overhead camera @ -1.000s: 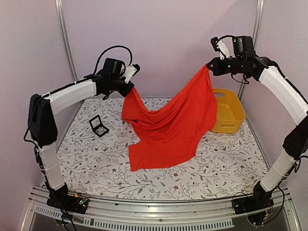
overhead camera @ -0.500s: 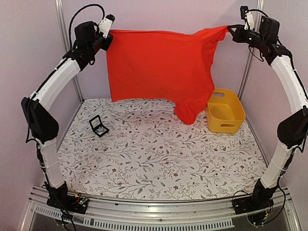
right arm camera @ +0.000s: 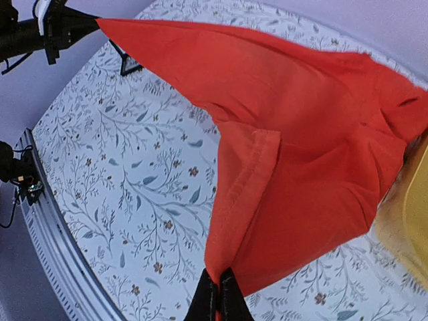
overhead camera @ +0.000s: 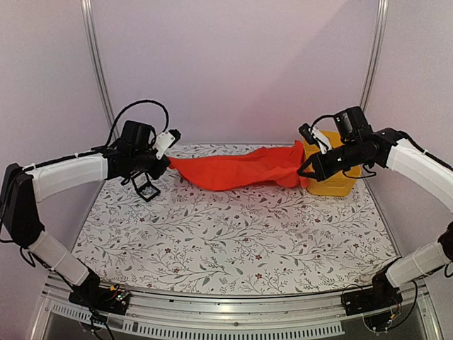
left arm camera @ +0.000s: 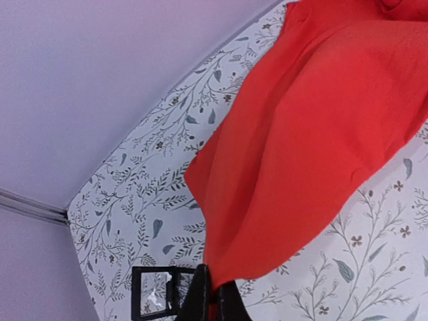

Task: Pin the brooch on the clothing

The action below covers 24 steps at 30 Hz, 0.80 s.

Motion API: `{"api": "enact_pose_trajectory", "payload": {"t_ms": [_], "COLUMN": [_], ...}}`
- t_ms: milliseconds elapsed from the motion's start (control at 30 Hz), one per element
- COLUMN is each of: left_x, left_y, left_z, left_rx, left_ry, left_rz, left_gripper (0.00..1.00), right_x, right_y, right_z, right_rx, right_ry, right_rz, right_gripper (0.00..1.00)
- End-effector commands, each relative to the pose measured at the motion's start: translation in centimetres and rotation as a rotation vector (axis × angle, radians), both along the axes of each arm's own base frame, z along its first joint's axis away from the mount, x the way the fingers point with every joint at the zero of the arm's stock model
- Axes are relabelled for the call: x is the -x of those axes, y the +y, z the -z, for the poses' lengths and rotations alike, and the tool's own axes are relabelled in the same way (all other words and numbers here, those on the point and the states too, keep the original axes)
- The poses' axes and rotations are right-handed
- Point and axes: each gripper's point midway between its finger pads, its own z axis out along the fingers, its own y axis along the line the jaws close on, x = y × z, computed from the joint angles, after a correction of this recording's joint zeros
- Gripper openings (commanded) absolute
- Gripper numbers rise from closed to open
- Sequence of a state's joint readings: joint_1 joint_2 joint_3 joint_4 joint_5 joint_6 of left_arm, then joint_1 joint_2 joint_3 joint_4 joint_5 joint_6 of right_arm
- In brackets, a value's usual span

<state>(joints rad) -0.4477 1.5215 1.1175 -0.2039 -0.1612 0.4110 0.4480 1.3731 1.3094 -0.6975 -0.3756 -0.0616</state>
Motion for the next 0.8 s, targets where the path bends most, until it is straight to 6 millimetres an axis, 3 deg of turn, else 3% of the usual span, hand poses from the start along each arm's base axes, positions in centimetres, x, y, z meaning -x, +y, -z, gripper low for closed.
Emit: {"api": "enact_pose_trajectory", "payload": {"t_ms": [0, 133, 267, 400, 500, 600, 767], "left_x": [4.8, 8.3, 11.4, 13.6, 14.3, 14.7, 15.2], "left_y": [-3.6, -2.9, -1.4, 0.5, 1.8, 2.6, 2.0], "left_z": [4.4, 9.2, 11.3, 12.1, 12.1, 11.9, 10.4], "left_rx": [0.048, 0.047, -0.045, -0.132, -0.191, -0.218, -0.162], "left_ry": [0.153, 0.376, 0.473, 0.544, 0.562, 0.563, 0.545], "left_rz": [0.065, 0.012, -0.012, -0.038, -0.060, -0.078, -0.048], "left_gripper": [0.00, 0.00, 0.00, 0.00, 0.00, 0.00, 0.00], "right_x": [6.4, 12.3, 16.9, 19.2, 20.2, 22.3, 26.3], "right_y": [-1.0, 0.5, 1.3, 0.5, 0.4, 1.7, 0.8], "right_z": [6.0, 11.3, 14.0, 13.9, 12.1, 10.2, 12.4], "right_rx": [-0.034, -0.017, 0.045, 0.098, 0.086, -0.012, 0.050], "right_ry": [0.311, 0.538, 0.708, 0.799, 0.820, 0.881, 1.008], "right_rz": [0.097, 0.091, 0.088, 0.086, 0.048, -0.058, -0.117], "right_gripper": [0.00, 0.00, 0.00, 0.00, 0.00, 0.00, 0.00]}}
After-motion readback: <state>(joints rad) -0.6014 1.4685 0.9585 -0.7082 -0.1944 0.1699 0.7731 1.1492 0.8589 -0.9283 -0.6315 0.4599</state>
